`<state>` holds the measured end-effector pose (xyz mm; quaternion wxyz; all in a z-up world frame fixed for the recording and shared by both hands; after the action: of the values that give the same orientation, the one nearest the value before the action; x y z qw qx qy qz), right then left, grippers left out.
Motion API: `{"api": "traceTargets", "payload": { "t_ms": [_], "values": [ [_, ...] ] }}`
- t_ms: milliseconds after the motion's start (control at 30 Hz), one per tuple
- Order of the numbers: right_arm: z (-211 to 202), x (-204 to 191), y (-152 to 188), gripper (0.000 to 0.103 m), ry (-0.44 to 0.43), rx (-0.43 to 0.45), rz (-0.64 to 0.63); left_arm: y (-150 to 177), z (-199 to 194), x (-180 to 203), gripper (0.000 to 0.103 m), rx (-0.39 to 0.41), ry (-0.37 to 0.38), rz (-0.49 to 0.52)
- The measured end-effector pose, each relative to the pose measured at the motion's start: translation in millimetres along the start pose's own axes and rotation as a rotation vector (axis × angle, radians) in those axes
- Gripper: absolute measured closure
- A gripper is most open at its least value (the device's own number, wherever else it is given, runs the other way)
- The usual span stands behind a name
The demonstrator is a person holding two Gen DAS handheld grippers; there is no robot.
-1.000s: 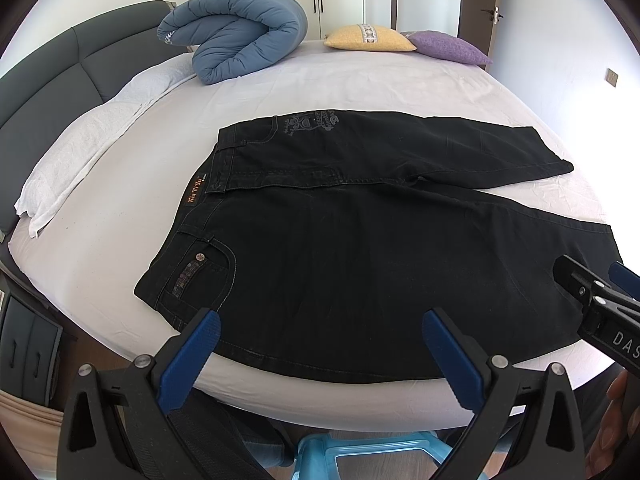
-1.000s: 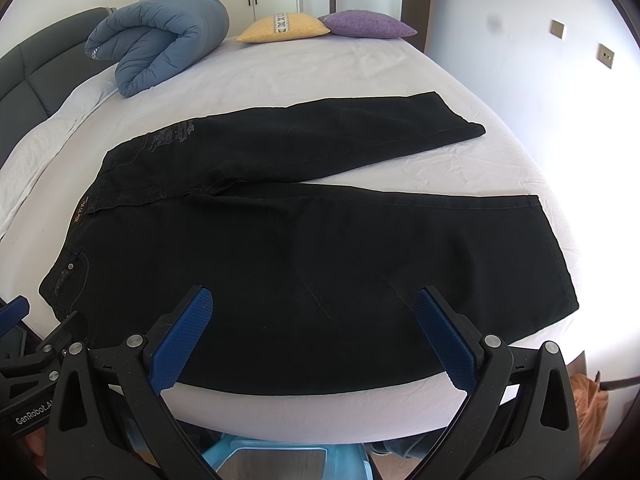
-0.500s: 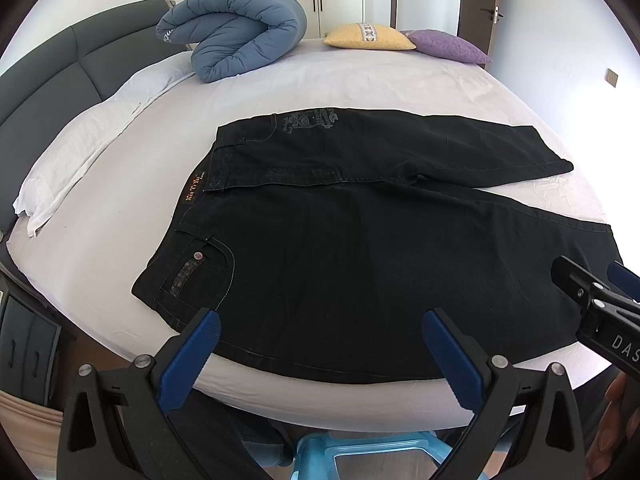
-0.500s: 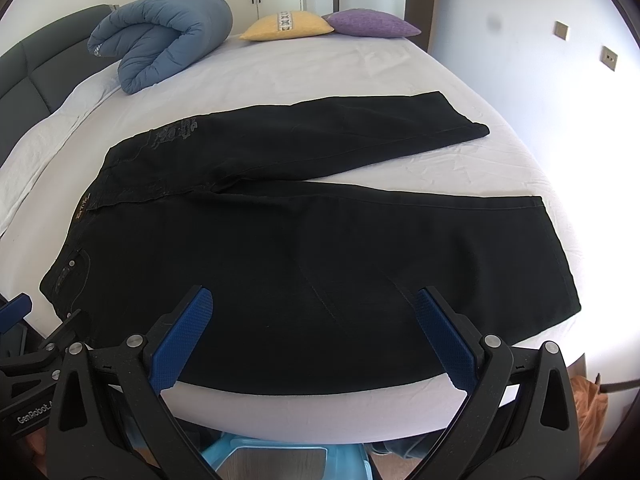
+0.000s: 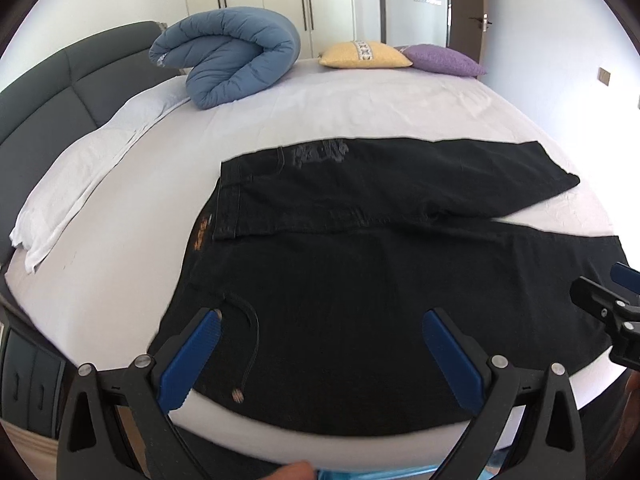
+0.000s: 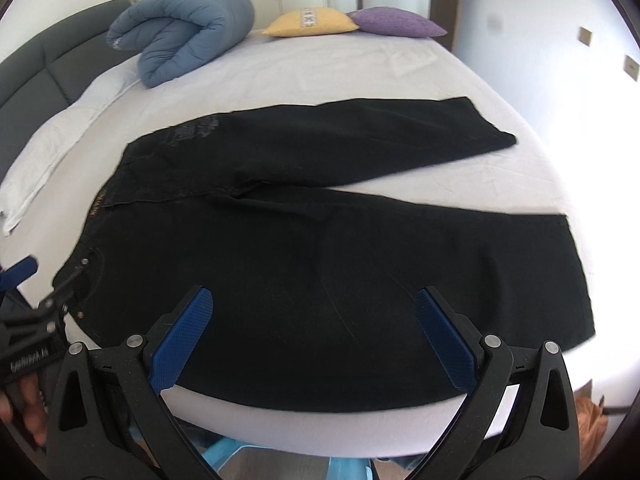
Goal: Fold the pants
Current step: 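Lower both grippers onto the jeans waistband and close them on it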
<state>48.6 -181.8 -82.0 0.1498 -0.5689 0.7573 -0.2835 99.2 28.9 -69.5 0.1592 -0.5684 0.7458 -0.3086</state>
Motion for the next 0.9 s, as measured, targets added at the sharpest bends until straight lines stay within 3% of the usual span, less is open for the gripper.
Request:
{"api": "traceTargets", "payload": {
  "t_ms": [100, 200, 300, 367, 433, 533, 600, 667, 767, 900],
  "values": [
    [-2, -11, -35, 0.0, -0.096, 0.057, -0.032, -18, 17, -16, 0.0, -0.058, -0.028, 0.061],
    [0, -17, -83, 0.0, -0.18, 0.131, -0.046, -36, 35, -27, 0.0, -0.066, -0.064, 0.152],
    [15, -24, -123, 0.0, -0.251, 0.144, -0.056, -47, 56, -47, 0.0, -0.13, -0.106, 0.12],
    [33, -29, -150, 0.0, -0.299, 0.116, -0.063, -58, 73, -61, 0.0, -0.159, -0.057, 0.053],
    [54, -33, -172, 0.0, -0.287, 0.093, -0.099, -78, 84, -75, 0.0, -0.114, -0.001, 0.002],
    [89, -47, -206, 0.0, -0.269, 0.072, -0.234, -117, 117, -96, 0.0, -0.1, 0.019, 0.08],
    [106, -62, -227, 0.0, -0.263, 0.095, -0.33, -145, 141, -103, 0.0, -0.102, 0.085, 0.155],
    [123, -79, -241, 0.001, -0.264, 0.11, -0.448, -170, 169, -114, 0.0, -0.145, 0.104, 0.222],
    [151, -104, -253, 0.011, -0.264, 0.128, -0.614, -195, 210, -127, 0.001, -0.23, 0.193, 0.291],
    [180, -128, -249, 0.035, -0.326, 0.062, -0.705, -207, 254, -135, 0.008, -0.336, 0.281, 0.349]
  ]
}}
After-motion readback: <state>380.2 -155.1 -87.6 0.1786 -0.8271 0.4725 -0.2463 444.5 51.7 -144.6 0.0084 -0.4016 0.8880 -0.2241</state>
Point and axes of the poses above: each gripper's, at about its wrist camera, not at the fingertips, and z roughly the way its jaws point, x to its right, y to its underside, the point moved 9 cm from there along z, roughly the way its jaws point, and after that the axes turned 14 degrees about y, right-handed, at the moved point
